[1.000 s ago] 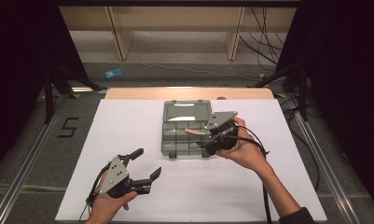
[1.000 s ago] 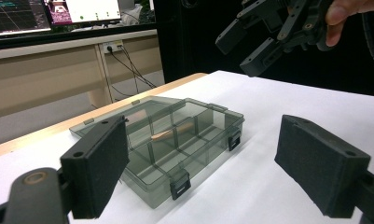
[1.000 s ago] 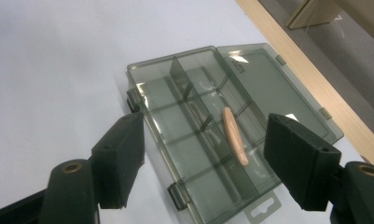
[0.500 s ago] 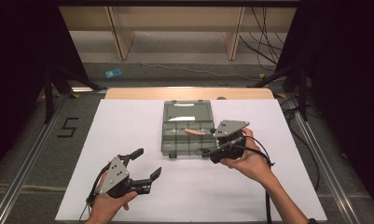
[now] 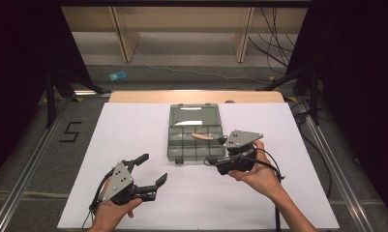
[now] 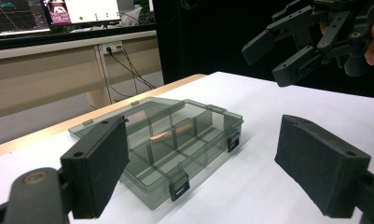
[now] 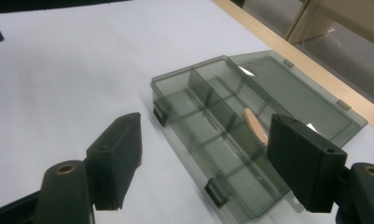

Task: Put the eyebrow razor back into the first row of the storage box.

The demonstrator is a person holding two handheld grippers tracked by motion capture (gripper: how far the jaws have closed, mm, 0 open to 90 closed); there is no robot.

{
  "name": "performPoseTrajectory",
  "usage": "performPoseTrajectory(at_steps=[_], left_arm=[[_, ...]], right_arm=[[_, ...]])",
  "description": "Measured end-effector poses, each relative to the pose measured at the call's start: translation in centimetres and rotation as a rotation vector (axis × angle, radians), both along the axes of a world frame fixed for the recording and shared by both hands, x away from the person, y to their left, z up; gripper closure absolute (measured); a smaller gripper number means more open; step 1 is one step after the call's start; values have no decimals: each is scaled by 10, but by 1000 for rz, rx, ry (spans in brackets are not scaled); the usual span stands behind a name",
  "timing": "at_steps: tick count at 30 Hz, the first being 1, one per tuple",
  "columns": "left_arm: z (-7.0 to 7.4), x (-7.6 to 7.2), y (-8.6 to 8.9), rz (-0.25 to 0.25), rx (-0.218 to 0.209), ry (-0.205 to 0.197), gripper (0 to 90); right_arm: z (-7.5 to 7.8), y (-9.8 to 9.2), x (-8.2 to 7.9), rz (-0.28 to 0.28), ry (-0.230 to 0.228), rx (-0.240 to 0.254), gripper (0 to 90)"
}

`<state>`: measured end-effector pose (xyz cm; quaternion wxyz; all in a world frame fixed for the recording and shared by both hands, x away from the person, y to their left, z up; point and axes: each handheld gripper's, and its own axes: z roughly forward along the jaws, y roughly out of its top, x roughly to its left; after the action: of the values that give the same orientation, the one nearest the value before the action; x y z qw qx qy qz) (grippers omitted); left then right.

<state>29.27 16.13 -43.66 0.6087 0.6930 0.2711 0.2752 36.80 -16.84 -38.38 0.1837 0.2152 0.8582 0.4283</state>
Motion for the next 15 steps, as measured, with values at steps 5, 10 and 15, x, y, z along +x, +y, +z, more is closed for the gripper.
performPoseTrajectory(at_steps=[5, 10, 15], left_arm=[[0, -1, 0, 2, 7, 2, 164], [0, -1, 0, 1, 9, 6, 163], [0, -1, 0, -2, 11, 6, 163]], right_arm=[[-2, -2, -3, -6, -14, 13, 275], [-2, -6, -6, -23, -23, 31, 275], [-3, -9, -9, -36, -19, 60, 268]])
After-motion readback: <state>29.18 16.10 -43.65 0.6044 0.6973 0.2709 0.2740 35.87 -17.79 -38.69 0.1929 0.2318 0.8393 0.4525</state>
